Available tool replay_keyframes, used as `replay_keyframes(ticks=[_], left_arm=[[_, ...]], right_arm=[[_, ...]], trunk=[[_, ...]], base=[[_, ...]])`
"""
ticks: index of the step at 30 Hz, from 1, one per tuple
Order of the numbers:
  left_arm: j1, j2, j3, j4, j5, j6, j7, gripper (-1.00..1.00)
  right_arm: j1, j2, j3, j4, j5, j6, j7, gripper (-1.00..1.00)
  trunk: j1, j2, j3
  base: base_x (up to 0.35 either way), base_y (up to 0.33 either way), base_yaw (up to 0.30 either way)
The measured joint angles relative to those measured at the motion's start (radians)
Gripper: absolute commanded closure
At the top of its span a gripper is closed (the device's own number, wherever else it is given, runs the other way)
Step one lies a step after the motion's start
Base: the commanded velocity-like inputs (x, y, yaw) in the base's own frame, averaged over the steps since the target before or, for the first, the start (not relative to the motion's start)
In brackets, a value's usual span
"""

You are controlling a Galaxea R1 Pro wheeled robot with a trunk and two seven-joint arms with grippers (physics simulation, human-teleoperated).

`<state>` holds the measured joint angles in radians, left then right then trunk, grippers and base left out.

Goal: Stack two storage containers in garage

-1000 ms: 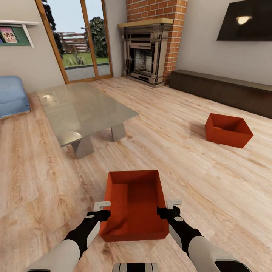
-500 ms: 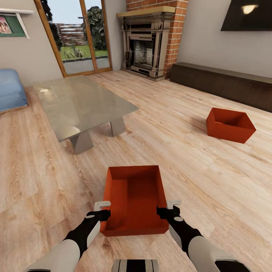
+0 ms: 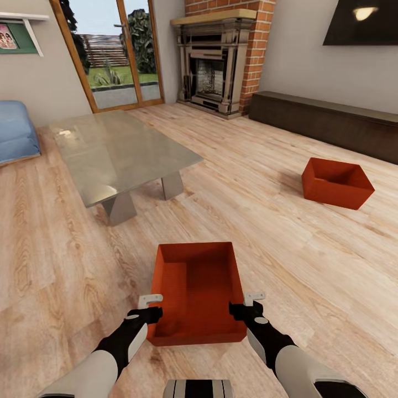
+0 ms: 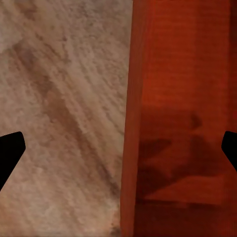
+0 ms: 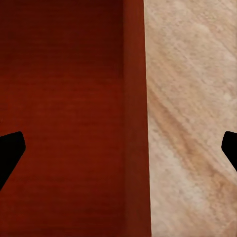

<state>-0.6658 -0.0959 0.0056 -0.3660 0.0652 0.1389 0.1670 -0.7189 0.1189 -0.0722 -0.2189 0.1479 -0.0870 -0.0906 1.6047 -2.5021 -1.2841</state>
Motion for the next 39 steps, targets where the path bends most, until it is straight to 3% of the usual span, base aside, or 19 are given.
replay_keyframes(ticks=[8,39], left_arm=[[0.000,-0.012,0.000,0.000,0.000,0.000,0.000,-1.00],[0.000,-0.013,0.000,-0.003,0.000,0.000,0.000,-1.00]], right_arm=[[0.000,0.000,0.000,0.000,0.000,0.001,0.002,-1.00],[0.000,-0.003,0.000,0.000,0.001,0.000,-0.002,-1.00]], trunk=[[0.000,0.000,0.000],[0.000,0.000,0.000]], base=[[0.000,0.000,0.000],[0.000,0.000,0.000]])
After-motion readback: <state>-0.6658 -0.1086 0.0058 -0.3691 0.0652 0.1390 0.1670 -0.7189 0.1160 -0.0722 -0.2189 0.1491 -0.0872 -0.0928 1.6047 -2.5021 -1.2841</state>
